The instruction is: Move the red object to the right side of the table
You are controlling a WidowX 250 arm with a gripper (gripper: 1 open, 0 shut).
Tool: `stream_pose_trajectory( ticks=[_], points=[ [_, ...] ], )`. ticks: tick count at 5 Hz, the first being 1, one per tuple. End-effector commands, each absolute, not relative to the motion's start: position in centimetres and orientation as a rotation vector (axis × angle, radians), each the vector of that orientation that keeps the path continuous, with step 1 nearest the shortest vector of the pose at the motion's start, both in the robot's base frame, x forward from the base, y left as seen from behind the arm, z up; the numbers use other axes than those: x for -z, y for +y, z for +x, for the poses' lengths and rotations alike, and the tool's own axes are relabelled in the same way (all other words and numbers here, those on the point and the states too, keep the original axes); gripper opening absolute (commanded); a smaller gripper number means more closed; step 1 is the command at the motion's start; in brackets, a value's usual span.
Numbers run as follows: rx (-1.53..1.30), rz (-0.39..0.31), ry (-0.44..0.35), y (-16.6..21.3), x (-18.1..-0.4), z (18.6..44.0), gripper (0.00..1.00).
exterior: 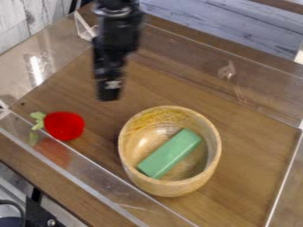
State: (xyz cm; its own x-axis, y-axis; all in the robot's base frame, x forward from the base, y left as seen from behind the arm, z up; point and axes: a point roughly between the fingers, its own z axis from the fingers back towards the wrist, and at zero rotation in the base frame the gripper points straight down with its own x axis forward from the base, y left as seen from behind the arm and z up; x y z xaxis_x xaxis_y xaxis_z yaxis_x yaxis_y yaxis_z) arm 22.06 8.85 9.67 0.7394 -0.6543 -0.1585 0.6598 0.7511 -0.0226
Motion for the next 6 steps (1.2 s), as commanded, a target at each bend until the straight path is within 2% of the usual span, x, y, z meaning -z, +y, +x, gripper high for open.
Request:
stream_pose_trajectory(
  ticks=[1, 2, 4, 6],
  points=[
    [0.857, 0.085, 0.127, 10.7, -9.8, 20.5, 1.0],
    [0.926, 0.104, 0.12, 12.0, -8.5, 20.1, 1.0],
    [1.055, 0.108, 0.093, 13.5, -5.7, 20.9, 1.0],
    [1.104, 0.1, 0.068, 14.6, -4.2, 19.7, 1.0]
  ],
)
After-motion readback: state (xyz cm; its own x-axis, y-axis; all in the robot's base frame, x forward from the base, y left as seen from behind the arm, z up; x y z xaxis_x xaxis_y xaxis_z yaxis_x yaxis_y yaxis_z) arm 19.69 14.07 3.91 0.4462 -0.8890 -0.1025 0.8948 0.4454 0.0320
